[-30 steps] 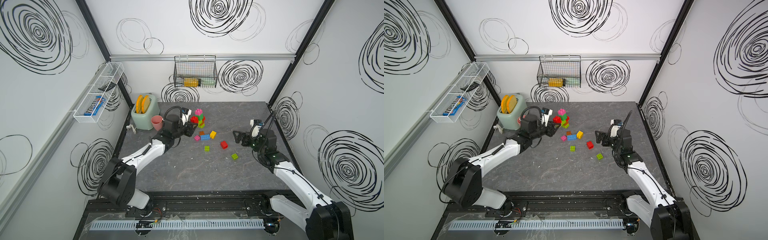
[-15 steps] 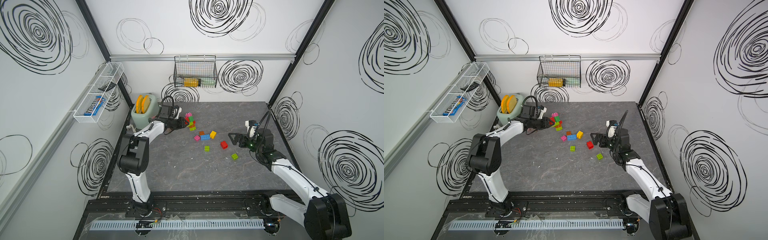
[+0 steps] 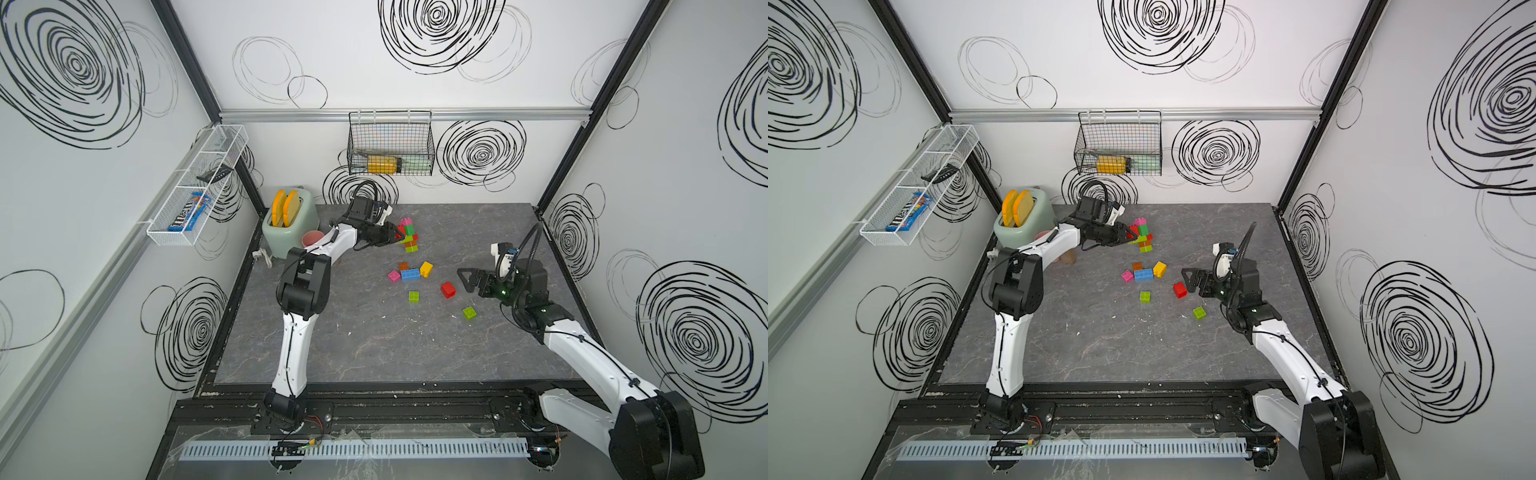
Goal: Assemble the number 4 with lego
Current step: Place the lego brick at the center of the board.
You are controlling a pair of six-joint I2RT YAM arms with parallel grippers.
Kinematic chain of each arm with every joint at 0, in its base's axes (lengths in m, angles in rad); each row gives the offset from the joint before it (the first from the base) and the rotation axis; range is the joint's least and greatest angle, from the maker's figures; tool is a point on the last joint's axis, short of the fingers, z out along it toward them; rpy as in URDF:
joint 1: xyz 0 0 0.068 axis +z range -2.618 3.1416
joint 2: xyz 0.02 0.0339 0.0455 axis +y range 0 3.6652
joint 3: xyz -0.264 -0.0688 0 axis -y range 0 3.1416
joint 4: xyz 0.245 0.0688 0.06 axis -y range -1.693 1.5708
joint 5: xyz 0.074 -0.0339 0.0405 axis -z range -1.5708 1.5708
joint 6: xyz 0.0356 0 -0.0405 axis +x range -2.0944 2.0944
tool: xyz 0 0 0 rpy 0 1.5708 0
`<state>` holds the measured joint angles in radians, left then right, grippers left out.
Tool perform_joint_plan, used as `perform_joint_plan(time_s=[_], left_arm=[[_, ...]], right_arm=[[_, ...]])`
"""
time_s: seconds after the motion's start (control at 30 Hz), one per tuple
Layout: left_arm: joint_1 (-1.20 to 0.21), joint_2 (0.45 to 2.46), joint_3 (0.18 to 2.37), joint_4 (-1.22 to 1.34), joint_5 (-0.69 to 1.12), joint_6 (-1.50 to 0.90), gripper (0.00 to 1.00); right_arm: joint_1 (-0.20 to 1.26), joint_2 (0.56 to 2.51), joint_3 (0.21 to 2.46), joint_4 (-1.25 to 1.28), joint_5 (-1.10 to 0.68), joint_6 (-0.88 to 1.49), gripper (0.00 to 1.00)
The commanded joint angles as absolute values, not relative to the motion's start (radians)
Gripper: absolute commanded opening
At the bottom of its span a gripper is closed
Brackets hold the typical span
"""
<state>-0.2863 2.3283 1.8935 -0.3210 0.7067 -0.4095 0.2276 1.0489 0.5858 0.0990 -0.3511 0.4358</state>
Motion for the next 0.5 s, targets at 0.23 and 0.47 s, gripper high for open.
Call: perform_joint_plan(time_s=[0.23,0.47], left_arm=[[-0.319,2.484,2.044,-0.299,0.886,-0.518,0.00],[-0.319,2.547,2.044,-0.229,0.968,-0.584,0.08]], right_arm=[[0.227,1.022,0.572,0.053,-0.339,0.415,0.97],[0.227,1.031,0.575,0.051,-0.343,0.412,0.97]])
